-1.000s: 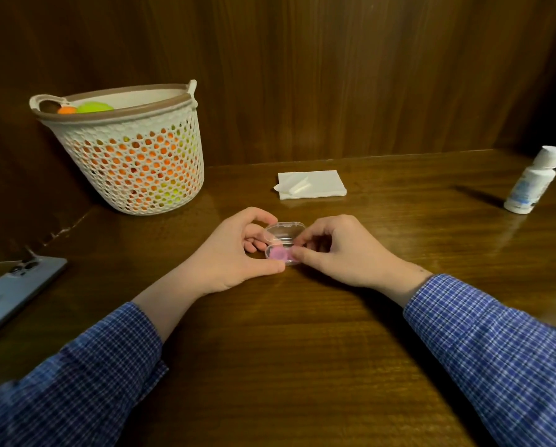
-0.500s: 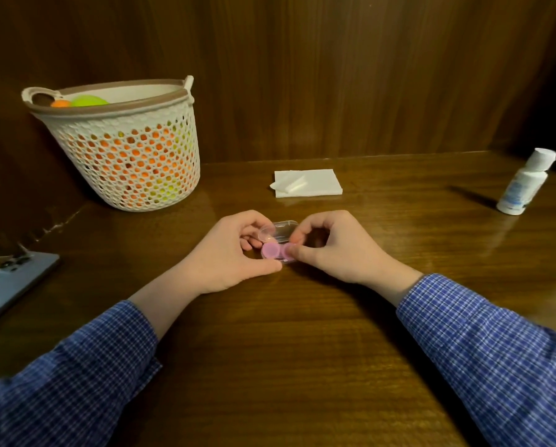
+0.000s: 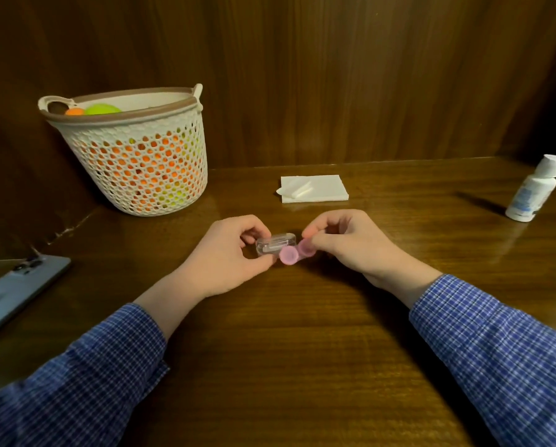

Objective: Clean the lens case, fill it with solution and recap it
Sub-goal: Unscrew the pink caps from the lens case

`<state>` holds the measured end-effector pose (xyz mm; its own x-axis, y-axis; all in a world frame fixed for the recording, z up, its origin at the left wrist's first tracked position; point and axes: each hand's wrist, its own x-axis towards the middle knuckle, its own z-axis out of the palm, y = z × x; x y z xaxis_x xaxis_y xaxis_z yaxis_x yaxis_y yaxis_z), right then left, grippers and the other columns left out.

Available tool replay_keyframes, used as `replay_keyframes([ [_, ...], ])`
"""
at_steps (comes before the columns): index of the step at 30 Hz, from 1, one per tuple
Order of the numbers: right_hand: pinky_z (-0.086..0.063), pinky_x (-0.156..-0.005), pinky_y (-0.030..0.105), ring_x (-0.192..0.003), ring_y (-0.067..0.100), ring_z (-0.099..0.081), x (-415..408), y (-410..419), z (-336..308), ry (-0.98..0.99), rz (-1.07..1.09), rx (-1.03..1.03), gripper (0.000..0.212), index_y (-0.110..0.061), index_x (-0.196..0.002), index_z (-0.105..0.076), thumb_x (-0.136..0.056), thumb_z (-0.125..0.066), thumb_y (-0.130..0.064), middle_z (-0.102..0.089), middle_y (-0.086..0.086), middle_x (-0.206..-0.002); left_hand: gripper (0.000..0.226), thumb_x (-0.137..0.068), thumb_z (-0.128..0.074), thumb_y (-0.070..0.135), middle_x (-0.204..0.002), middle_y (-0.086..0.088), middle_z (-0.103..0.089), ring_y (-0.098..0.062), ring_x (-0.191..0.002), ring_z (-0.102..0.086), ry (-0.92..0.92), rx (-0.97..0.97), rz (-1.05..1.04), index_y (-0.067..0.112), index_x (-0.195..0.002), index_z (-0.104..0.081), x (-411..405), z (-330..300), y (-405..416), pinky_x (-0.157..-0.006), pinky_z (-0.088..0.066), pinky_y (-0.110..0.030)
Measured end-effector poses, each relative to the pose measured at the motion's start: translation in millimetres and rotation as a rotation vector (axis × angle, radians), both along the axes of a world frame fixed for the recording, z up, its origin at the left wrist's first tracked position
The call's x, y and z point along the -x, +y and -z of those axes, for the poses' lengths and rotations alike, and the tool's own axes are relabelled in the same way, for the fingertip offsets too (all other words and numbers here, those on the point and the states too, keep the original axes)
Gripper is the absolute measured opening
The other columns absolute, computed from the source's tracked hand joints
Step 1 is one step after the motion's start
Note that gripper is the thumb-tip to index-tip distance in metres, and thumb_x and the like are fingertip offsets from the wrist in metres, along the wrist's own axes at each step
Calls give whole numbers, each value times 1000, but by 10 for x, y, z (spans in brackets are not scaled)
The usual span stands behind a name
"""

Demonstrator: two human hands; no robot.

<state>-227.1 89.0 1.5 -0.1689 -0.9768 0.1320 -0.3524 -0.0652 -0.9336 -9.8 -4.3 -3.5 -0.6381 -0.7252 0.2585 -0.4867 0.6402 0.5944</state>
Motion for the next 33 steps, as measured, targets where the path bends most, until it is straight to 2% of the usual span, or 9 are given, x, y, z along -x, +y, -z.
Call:
replay_keyframes([
  [3, -52, -87, 36, -87, 14, -70, 30, -2, -10, 36, -32, -49, 3, -15, -80, -79, -78, -82, -15, -78, 2, -83, 21, -86, -79, 29, -101, 20, -64, -3, -99, -57, -60, 105, -63, 36, -103, -69, -16, 2, -16, -85, -50, -24],
  [7, -50, -79, 26, -84, 10, -73, 41, -1, -13, 100, -35, -76, 4, -17, -83, -79, -82, -81, -15, -79, -1, -80, 20, -88, -77, 25, -109, 16, -62, -7, -104, -53, -96, 205, -138, 34, -104, -69, -34, 11, -43, -88, -43, -23],
  [12, -46, -72, 22, -71, -5, -66, 19, -15, 0, 168, -19, -109, 7, -21, -82, -78, -80, -85, -23, -76, -9, -78, 13, -91, -73, 26, -111, 16, -63, -6, -105, -52, -73, 240, -108, 31, -103, -72, -20, 8, -21, -80, -36, -14],
  [17, -45, -72, 22, -73, -8, -66, 8, -33, 11, 214, -42, -121, 6, -22, -81, -79, -80, -85, -24, -76, -15, -78, 11, -98, -64, 29, -108, 14, -67, -5, -101, -52, -71, 243, -100, 29, -103, -74, 14, 1, -23, -77, -36, -16],
  [25, -44, -73, 20, -81, -10, -64, 28, -52, 45, 234, -53, -109, 4, -24, -81, -80, -82, -84, -25, -74, -20, -81, 8, -97, -66, 28, -105, 10, -65, -11, -99, -55, -68, 219, -202, 26, -97, -73, 10, 32, -106, -74, -37, -16],
  [28, -44, -74, 20, -82, -10, -64, 32, -59, 53, 244, -54, -101, 4, -25, -82, -80, -82, -84, -25, -74, -21, -82, 8, -97, -67, 30, -109, 9, -65, -9, -104, -52, -78, 240, -233, 27, -98, -74, 10, 46, -110, -84, -45, -26],
  [31, -44, -75, 21, -83, -4, -66, 43, -59, 47, 270, -43, -107, 4, -29, -81, -80, -82, -84, -27, -74, -22, -82, 12, -95, -69, 35, -116, 14, -59, -6, -115, -45, -3, 308, -257, 29, -102, -75, 14, 17, -64, -92, -33, -20],
  [33, -47, -81, 25, -86, 0, -67, 71, -42, 18, 303, -62, -106, 5, -30, -81, -81, -83, -83, -27, -75, -21, -83, 14, -92, -68, 40, -113, 18, -60, -6, -114, -49, 70, 304, -160, 33, -102, -73, 36, -24, 20, -93, -36, -22],
])
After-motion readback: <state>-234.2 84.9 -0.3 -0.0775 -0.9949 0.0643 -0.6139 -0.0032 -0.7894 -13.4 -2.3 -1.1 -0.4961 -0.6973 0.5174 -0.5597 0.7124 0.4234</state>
